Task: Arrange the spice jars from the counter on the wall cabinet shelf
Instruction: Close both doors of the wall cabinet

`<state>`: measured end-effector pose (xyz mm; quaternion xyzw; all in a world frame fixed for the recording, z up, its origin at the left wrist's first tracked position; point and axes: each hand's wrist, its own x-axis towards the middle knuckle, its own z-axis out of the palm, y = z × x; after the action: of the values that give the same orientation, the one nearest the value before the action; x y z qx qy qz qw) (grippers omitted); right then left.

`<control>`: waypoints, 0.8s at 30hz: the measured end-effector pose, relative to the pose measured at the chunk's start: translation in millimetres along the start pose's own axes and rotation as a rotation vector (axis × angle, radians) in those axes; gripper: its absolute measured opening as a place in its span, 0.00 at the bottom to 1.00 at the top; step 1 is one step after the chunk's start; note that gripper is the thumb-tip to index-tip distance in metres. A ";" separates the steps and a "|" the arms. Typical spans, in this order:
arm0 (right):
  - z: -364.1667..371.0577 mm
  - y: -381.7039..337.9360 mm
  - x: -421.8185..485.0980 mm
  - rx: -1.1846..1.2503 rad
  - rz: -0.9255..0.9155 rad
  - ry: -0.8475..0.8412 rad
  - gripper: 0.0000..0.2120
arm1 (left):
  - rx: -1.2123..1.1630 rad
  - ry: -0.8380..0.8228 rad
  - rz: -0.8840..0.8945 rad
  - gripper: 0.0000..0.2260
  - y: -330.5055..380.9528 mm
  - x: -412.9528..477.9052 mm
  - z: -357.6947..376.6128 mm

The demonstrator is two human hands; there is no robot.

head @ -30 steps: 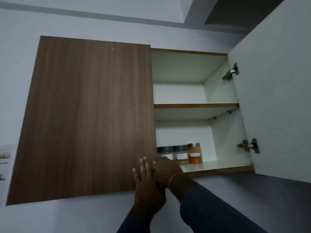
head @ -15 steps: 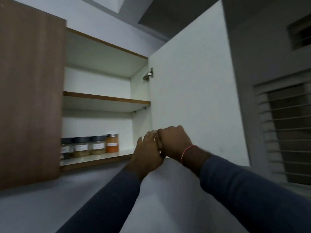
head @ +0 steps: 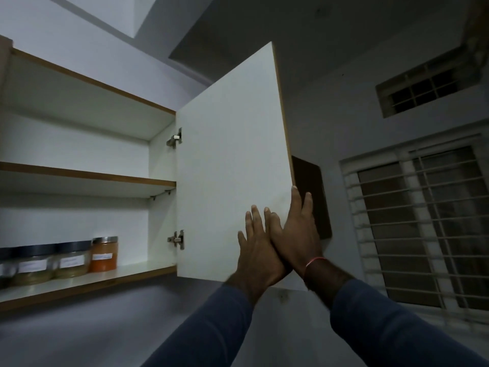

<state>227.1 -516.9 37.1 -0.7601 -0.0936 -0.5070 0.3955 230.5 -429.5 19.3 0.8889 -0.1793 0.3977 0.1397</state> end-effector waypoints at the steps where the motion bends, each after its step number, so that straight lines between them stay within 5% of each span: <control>1: 2.1 1.2 0.8 0.046 0.016 -0.009 0.35 | 0.009 -0.003 -0.016 0.50 2.0 1.4 0.6; 6: 3.8 1.1 4.3 0.086 0.058 0.011 0.35 | -0.024 -0.019 -0.061 0.50 4.0 4.8 2.4; 14: -17.7 -50.0 12.2 0.229 -0.171 0.010 0.10 | -0.349 0.261 -0.031 0.42 12.5 -2.8 -30.5; 18: -5.3 -93.7 0.1 0.384 -0.269 -0.060 0.09 | -0.411 0.370 -0.033 0.35 -9.2 -32.2 -70.9; 20: 10.6 -117.7 -12.3 0.477 -0.308 -0.081 0.11 | -0.320 0.460 -0.099 0.39 -25.8 -49.6 -91.7; 24: 49.9 -165.4 -35.6 0.704 -0.365 -0.134 0.23 | -0.190 0.446 -0.214 0.33 -69.1 -79.5 -126.0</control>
<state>155.4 -362.3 82.1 -0.5805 -0.4206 -0.4550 0.5283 128.2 -301.8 33.0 0.7759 -0.0857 0.5482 0.3000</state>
